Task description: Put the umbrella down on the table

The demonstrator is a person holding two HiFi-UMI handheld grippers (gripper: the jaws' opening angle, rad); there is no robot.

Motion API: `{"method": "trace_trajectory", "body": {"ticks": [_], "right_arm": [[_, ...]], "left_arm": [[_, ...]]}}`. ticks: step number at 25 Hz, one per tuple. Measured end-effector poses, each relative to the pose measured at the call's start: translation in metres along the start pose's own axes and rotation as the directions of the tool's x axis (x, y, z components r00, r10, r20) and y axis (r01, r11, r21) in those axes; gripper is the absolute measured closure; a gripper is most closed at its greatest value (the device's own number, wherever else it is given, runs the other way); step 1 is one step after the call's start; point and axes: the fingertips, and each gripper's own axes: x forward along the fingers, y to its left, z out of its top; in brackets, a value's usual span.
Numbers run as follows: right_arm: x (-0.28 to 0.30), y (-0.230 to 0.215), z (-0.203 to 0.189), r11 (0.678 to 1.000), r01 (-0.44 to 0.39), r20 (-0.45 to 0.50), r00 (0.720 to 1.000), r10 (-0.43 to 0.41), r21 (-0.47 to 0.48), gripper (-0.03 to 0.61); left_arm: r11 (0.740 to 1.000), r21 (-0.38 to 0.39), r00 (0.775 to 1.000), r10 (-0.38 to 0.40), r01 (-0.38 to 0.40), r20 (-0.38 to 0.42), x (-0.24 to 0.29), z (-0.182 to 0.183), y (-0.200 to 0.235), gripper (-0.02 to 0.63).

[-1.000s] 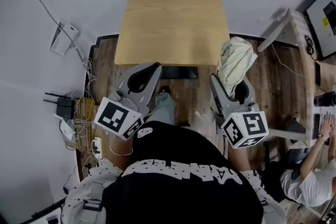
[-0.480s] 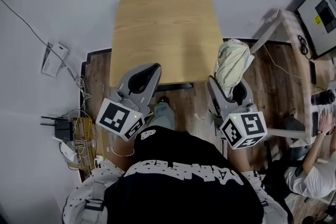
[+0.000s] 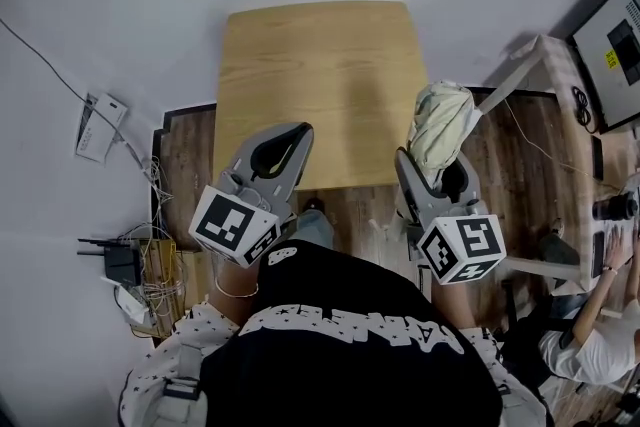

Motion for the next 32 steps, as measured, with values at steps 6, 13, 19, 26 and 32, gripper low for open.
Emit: {"method": "trace_trajectory", "body": {"ticks": [6, 13, 19, 26, 32], "right_arm": [[0.030, -0.001, 0.002, 1.000, 0.001, -0.023, 1.000, -0.001, 0.007, 0.276], [0.076, 0.009, 0.003, 1.000, 0.010, -0.045, 0.999, -0.010, 0.005, 0.276], [0.097, 0.012, 0.003, 1.000, 0.013, -0.063, 0.998, -0.013, 0.008, 0.275], [0.134, 0.023, -0.005, 1.000, 0.024, -0.099, 0.995, -0.023, 0.008, 0.275], [0.157, 0.027, -0.012, 0.998, 0.055, -0.123, 0.991, -0.055, 0.001, 0.275]], "left_arm": [[1.000, -0.004, 1.000, -0.004, 0.004, -0.001, 0.014, 0.001, 0.024, 0.621], [1.000, -0.019, 1.000, -0.022, 0.022, 0.003, 0.027, -0.003, 0.067, 0.621], [1.000, -0.020, 1.000, -0.015, 0.015, 0.006, 0.031, -0.003, 0.087, 0.621], [0.999, -0.036, 1.000, -0.024, 0.023, -0.001, 0.032, -0.014, 0.123, 0.621], [0.998, -0.044, 0.999, -0.048, 0.048, 0.001, 0.035, -0.021, 0.147, 0.621]]}}
